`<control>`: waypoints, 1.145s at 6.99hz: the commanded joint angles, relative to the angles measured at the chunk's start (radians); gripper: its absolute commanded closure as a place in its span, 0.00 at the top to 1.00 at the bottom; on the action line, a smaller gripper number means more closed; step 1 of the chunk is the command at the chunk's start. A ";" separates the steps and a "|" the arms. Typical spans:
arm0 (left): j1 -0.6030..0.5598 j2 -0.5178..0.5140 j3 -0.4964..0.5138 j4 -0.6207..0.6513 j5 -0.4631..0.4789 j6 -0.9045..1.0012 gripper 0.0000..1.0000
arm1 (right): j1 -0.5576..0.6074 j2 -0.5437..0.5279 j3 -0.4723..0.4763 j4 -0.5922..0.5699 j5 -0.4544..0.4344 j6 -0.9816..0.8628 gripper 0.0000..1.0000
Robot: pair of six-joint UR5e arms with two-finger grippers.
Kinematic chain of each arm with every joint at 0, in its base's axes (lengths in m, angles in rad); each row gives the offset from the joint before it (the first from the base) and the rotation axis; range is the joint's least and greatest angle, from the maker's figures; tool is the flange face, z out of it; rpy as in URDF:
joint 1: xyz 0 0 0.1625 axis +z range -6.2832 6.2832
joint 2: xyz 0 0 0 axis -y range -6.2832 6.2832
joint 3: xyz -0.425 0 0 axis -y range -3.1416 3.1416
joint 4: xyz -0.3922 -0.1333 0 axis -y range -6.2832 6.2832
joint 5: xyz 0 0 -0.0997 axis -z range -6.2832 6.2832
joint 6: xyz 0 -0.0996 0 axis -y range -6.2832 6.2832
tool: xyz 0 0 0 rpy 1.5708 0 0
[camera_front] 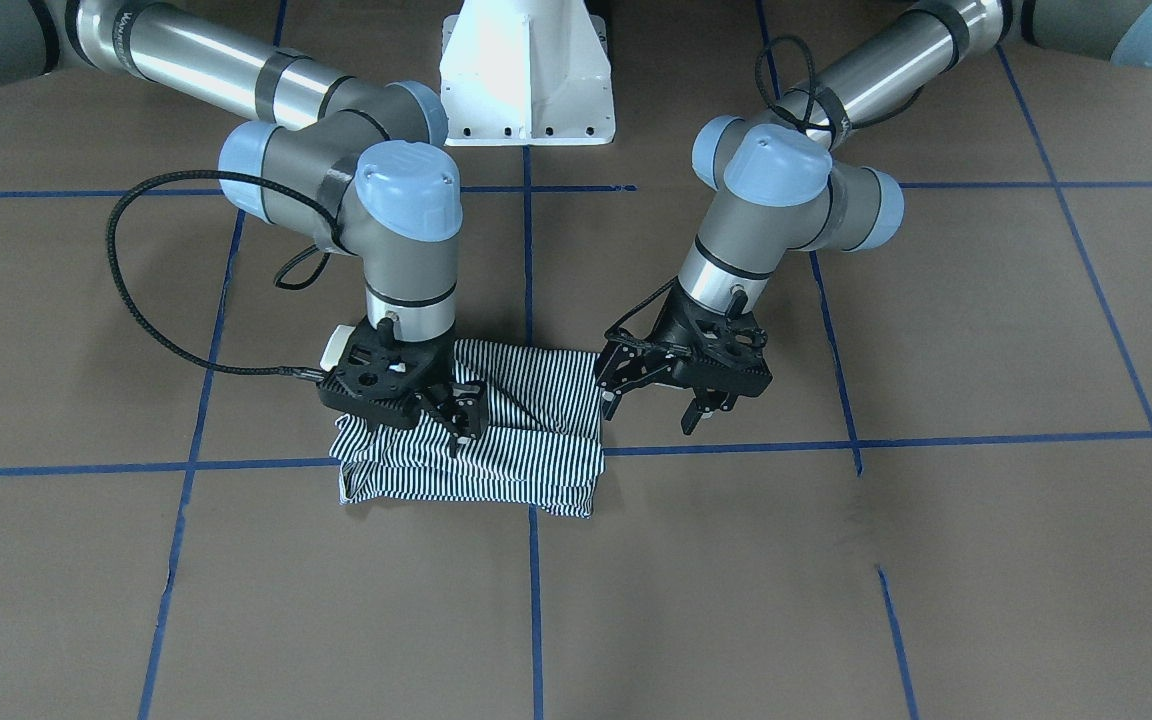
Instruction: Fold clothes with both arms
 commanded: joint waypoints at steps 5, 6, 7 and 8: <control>0.003 0.005 0.000 -0.001 -0.004 -0.007 1.00 | -0.131 -0.243 0.331 -0.099 -0.072 -0.075 1.00; 0.004 0.004 -0.002 -0.002 -0.001 -0.007 1.00 | -0.146 -0.300 0.330 0.005 -0.074 -0.075 1.00; 0.004 0.003 -0.002 -0.004 0.002 -0.004 1.00 | -0.148 -0.332 0.328 0.076 -0.072 -0.075 1.00; 0.003 0.007 -0.002 -0.022 0.002 -0.002 1.00 | -0.149 -0.335 0.317 0.080 -0.072 -0.081 1.00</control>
